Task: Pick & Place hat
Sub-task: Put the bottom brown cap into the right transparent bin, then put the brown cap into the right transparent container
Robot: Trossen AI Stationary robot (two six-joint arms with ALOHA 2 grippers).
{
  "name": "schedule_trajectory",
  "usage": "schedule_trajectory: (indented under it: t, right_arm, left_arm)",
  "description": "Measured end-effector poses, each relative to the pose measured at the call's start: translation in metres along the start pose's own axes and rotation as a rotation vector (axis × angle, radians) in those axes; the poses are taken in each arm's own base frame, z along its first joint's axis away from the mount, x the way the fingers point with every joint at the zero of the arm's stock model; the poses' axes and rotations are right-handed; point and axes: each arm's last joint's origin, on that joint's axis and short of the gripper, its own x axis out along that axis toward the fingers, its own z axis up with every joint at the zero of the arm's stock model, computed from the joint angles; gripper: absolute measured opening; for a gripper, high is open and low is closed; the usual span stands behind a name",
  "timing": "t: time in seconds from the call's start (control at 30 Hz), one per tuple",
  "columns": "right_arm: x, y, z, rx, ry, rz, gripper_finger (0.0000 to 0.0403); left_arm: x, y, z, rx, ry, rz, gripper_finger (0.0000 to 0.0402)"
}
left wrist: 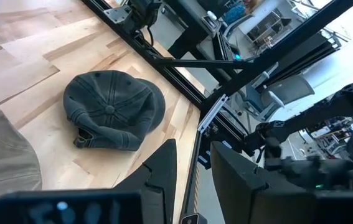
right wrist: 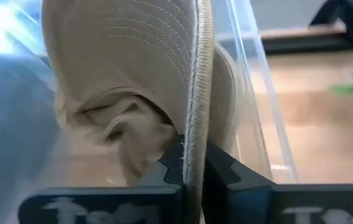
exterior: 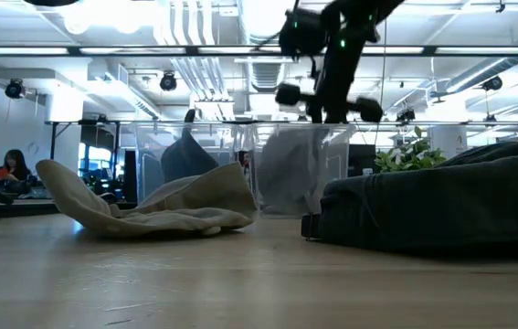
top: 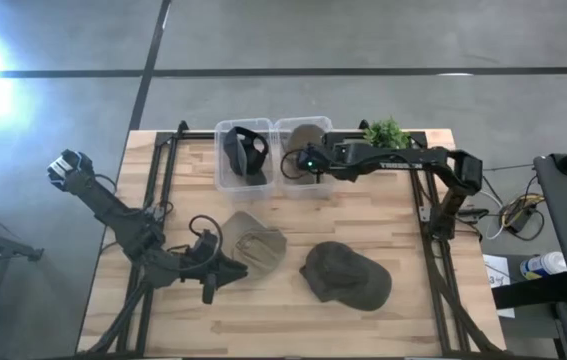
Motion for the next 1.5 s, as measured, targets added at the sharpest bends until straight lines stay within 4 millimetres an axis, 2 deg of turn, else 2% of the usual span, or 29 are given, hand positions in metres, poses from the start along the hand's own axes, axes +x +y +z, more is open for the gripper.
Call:
schedule_trajectory:
  t: [0.1, 0.23, 0.33, 0.53, 0.67, 0.77, 0.9, 1.03, 1.17, 1.37, 1.5]
  right_arm:
    - [0.011, -0.006, -0.01, -0.005, 0.039, -0.031, 0.0013]
    - [0.017, -0.009, -0.017, -0.034, 0.089, -0.041, 0.0013]
    - [0.01, -0.005, -0.013, -0.101, 0.086, -0.013, 0.0019]
    - [-0.003, -0.001, 0.001, -0.171, 0.074, 0.039, 0.0086]
    - [-0.03, 0.004, 0.012, -0.221, 0.028, 0.125, 0.0138]
    - [-0.056, 0.007, 0.011, -0.38, -0.007, 0.212, 0.0165]
    - [-0.102, 0.004, 0.003, -0.61, -0.018, 0.389, 0.0185]
    - [-0.132, -0.004, -0.021, -0.772, 0.108, 0.543, 0.0187]
    - [-0.149, -0.016, -0.051, -0.798, 0.283, 0.57, 0.018]
    - [-0.138, -0.026, -0.109, -0.678, 0.453, 0.513, 0.017]
    - [-0.128, -0.018, -0.145, -0.645, 0.462, 0.618, 0.0166]
  left_arm:
    - [0.0, 0.0, 0.0, 0.002, -0.004, 0.006, 0.0092]
    - [0.0, 0.001, 0.0, 0.004, -0.008, 0.011, 0.0092]
    - [0.001, 0.002, 0.001, 0.009, -0.011, 0.022, 0.0092]
    - [0.002, 0.003, 0.002, 0.009, -0.015, 0.028, 0.0092]
    - [0.002, 0.004, 0.002, 0.014, -0.012, 0.034, 0.0092]
    - [0.002, 0.005, 0.001, 0.025, -0.003, 0.048, 0.0092]
    - [0.001, 0.008, -0.001, 0.036, 0.013, 0.075, 0.0092]
    - [0.002, 0.016, -0.003, 0.046, 0.039, 0.138, 0.0092]
    - [0.007, 0.029, -0.008, 0.066, 0.081, 0.242, 0.0092]
    - [0.039, 0.051, -0.025, 0.085, 0.249, 0.352, 0.0092]
    - [0.062, 0.07, -0.042, 0.121, 0.318, 0.453, 0.0092]
